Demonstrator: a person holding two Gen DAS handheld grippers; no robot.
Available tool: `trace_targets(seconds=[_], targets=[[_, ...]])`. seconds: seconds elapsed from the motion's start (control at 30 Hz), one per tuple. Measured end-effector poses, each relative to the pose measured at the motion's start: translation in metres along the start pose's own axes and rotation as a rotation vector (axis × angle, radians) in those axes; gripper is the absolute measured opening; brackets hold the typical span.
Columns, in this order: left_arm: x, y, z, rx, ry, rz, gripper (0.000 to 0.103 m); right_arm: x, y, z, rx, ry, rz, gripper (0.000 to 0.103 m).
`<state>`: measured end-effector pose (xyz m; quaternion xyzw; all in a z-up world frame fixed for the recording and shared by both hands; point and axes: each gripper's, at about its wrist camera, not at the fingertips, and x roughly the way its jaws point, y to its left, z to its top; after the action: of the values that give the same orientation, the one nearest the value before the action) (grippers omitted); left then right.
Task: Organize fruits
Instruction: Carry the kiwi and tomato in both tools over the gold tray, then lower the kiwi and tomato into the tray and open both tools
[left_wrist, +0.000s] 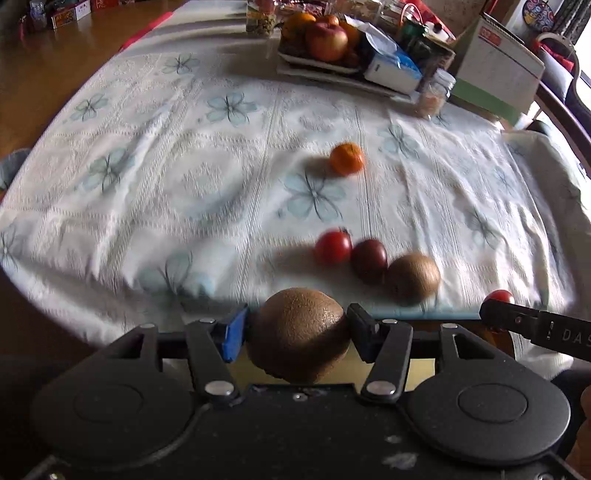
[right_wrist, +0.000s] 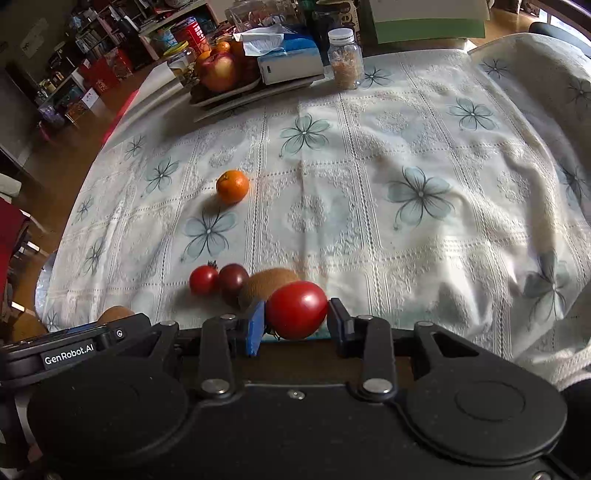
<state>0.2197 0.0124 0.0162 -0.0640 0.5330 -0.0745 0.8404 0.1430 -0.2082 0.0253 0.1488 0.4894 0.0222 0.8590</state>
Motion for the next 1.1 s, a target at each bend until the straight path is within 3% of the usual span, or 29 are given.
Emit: trace_targets(seconds=[0.17, 0.47, 0.77, 0.93, 1.1], targets=[[-0.004, -0.004, -0.027, 0.025, 0.006, 0.024, 0.058, -0.016, -0.007, -0.037, 0.005, -0.015, -0.020, 0.046], [-0.015, -0.003, -0.045, 0.032, -0.045, 0.060, 0.058, -0.035, -0.010, -0.076, 0.031, -0.056, -0.038, 0.046], [-0.008, -0.009, -0.047, 0.070, -0.024, 0.067, 0.059, -0.040, 0.014, -0.090, -0.096, -0.089, -0.035, 0.046], [-0.003, -0.008, -0.046, 0.064, 0.009, 0.055, 0.059, -0.035, 0.010, -0.087, -0.064, -0.049, 0.010, 0.047], [-0.011, -0.013, -0.046, 0.075, -0.047, 0.052, 0.054, -0.032, 0.003, -0.085, -0.018, -0.022, 0.059, 0.048]])
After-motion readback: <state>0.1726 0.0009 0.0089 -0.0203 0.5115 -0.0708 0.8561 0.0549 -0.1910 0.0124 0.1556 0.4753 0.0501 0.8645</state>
